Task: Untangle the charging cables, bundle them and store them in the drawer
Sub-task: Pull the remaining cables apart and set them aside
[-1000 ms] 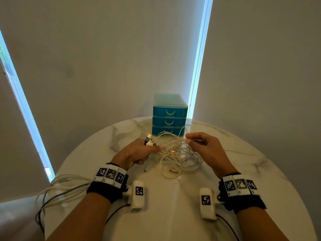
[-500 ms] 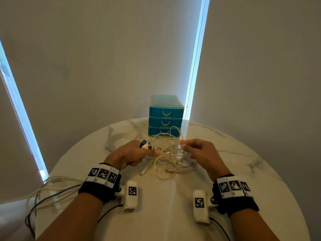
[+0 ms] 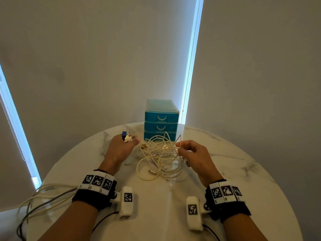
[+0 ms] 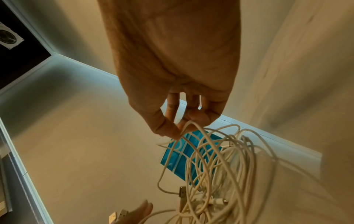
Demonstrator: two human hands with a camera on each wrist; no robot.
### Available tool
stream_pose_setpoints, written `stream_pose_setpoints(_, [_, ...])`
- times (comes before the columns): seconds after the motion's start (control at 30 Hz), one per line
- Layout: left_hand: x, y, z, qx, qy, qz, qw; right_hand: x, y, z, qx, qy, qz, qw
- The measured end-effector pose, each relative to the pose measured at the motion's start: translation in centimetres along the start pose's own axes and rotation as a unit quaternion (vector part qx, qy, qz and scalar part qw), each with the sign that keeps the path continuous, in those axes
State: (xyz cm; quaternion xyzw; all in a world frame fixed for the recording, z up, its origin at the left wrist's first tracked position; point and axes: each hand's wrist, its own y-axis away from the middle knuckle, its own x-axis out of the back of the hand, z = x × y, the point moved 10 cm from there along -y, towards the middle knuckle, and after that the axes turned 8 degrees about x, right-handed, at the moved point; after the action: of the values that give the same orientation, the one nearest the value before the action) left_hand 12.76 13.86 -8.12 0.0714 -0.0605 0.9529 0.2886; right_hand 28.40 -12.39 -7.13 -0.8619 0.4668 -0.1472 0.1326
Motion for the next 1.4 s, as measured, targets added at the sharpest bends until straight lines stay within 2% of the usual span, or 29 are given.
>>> stream_pose_setpoints(0.07, [-0.3,0.8,1.2,-0.011,-0.001,-0.014,1.000,-0.3,0.1,-0.7,0.021,-0.001,-0.006,1.000])
stream_pose_setpoints(0.23, [-3.3,3.4,2.6,0.008,-0.082,-0.118,0.990,-3.6,0.6,-1.8,0.044,0.038,-0.110,0.992])
stream_pose_setpoints(0.37, [-3.3,3.8,3.5,-0.031,-0.030,-0.128,0.991,-4.5,1.1,-2.0,0.042,0.057,-0.146,0.987])
stream_pose_setpoints(0.47, [-2.8,3.4,3.7,-0.052,-0.004,-0.125,0.991,-4.3,1.2,-2.1,0.043,0.052,-0.147,0.987])
stream_pose_setpoints(0.53, [-2.7,3.1,3.6,-0.059,-0.005,-0.115,0.992,-3.5,1.0,-2.9,0.062,0.033,-0.107,0.992])
stream_pose_setpoints(0.6, [-2.7,3.3,4.2,-0.074,0.001,-0.112,0.991,-1.4,0.6,-4.3,0.111,0.012,-0.015,0.994])
stream_pose_setpoints(0.67, [-3.4,4.0,5.1,-0.102,-0.013,-0.144,0.984,0.9,0.3,-5.3,0.150,-0.012,0.073,0.986])
stream_pose_setpoints(0.77, [-5.4,5.3,5.5,-0.119,-0.070,-0.216,0.967,3.2,0.2,-5.4,0.170,-0.041,0.144,0.974])
stream_pose_setpoints(0.8, [-5.8,5.6,5.4,-0.123,-0.087,-0.223,0.963,3.9,0.2,-5.2,0.170,-0.057,0.166,0.970])
stream_pose_setpoints(0.9, [-4.6,5.0,5.7,-0.129,-0.077,-0.158,0.976,6.2,0.4,-4.7,0.167,-0.125,0.233,0.950])
stream_pose_setpoints(1.0, [-2.7,4.5,6.2,-0.122,-0.011,-0.099,0.987,7.8,0.7,-5.2,0.182,-0.182,0.268,0.928])
stream_pose_setpoints(1.1, [-2.1,4.9,7.0,-0.135,0.024,-0.084,0.987,5.6,0.6,-5.9,0.177,-0.191,0.210,0.942])
stream_pose_setpoints(1.2, [-3.5,5.7,7.6,-0.149,0.050,-0.142,0.977,1.8,0.7,-6.3,0.155,-0.157,0.128,0.967])
stream_pose_setpoints(1.3, [-5.3,6.1,7.2,-0.152,-0.004,-0.205,0.967,0.0,1.1,-6.9,0.141,-0.154,0.095,0.973])
stream_pose_setpoints(1.4, [-6.2,6.2,6.5,-0.161,-0.073,-0.211,0.961,-0.4,1.3,-7.2,0.125,-0.185,0.086,0.971])
